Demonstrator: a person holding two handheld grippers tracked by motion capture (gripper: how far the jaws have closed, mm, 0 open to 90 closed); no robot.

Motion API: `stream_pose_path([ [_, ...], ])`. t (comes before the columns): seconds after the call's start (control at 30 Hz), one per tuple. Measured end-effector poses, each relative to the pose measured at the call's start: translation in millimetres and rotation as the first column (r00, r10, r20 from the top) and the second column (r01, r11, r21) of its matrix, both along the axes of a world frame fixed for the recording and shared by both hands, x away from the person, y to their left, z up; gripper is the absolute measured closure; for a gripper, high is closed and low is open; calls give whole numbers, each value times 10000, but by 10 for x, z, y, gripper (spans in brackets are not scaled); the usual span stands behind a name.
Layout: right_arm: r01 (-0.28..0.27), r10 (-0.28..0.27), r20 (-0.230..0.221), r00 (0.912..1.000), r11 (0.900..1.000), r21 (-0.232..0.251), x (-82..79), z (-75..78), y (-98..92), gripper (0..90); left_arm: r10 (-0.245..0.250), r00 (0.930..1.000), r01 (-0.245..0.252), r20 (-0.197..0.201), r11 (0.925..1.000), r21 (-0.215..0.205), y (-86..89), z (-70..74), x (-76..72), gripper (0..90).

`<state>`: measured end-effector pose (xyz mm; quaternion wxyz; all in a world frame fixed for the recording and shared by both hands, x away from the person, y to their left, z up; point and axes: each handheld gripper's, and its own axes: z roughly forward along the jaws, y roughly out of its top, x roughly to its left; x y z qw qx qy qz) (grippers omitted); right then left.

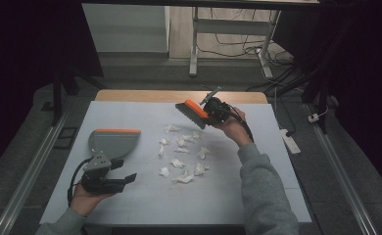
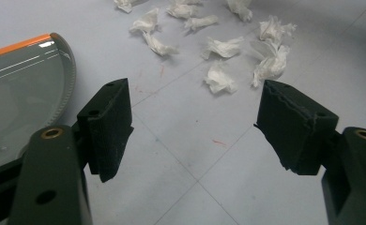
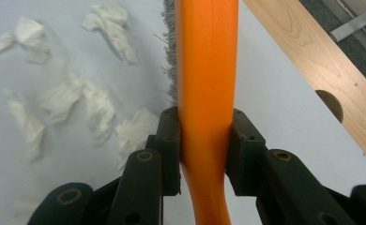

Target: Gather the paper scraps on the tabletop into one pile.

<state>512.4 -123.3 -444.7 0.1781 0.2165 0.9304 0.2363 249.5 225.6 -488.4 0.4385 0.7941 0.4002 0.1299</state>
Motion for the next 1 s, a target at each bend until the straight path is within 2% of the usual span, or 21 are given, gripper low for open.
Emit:
stream_pose_path([
  [0.13, -205, 211, 106, 9997, 9984, -534, 78, -114, 124, 696, 40, 10000, -40, 6, 10000, -10, 10, -2, 0, 277],
  [0.2, -371, 373, 9, 9993, 9967, -723, 73, -162, 178, 697, 34, 10000, -34, -14, 10000, -17, 21, -5, 2, 277],
  [0.27, -685, 667, -349, 9972, 9962, -534, 32, -150, 206, 697, 51, 10000, -51, -28, 10000, -44, 31, -9, 5, 278],
  [0.3, -930, 900, -424, 9950, 9927, -762, -8, -152, 224, 697, 46, 10000, -46, -37, 10000, -47, 36, -11, 8, 278],
  [0.4, -1630, 1521, -1073, 9825, 9814, -1011, -157, -142, 242, 698, 73, 10000, -73, -16, 10000, -53, 40, -10, 8, 279],
  [0.47, -2121, 1989, -1466, 9690, 9739, -805, -243, -111, 223, 697, 56, 10000, -56, -6, 10000, -66, 36, -5, 5, 279],
  [0.5, -2208, 2083, -1573, 9653, 9731, -663, -281, -88, 213, 697, 46, 10000, -46, 10, 10000, -74, 33, -1, 4, 279],
  [0.53, -2244, 2136, -1371, 9672, 9721, -684, -314, -49, 204, 697, 38, 10000, -38, 19, 10000, -74, 32, 2, 4, 279],
  [0.6, -1966, 1905, -928, 9773, 9785, -624, -334, 11, 212, 697, 15, 10000, -15, 28, 10000, -59, 32, 7, 7, 279],
  [0.67, -1874, 1857, -531, 9812, 9819, -281, -290, 58, 224, 697, 8, 10000, -8, 26, 10000, -58, 32, 9, 12, 279],
  [0.73, -1613, 1608, -270, 9866, 9868, -167, -228, 78, 263, 697, 11, 10000, -11, 28, 10000, -94, 33, 8, 14, 279],
  [0.77, -1484, 1482, -191, 9888, 9889, -82, -188, 76, 284, 697, 25, 10000, -25, 28, 10000, -94, 32, 8, 14, 279],
  [0.87, -1144, 1159, -181, 9931, 9910, 696, -50, 30, 337, 697, 32, 10000, -31, 30, 10000, -93, 38, 6, 12, 279],
  [1.0, -840, 829, 181, 9964, 9936, 757, 68, -69, 413, 697, 60, 10000, -60, 25, 9999, -138, 49, 5, 9, 279],
])
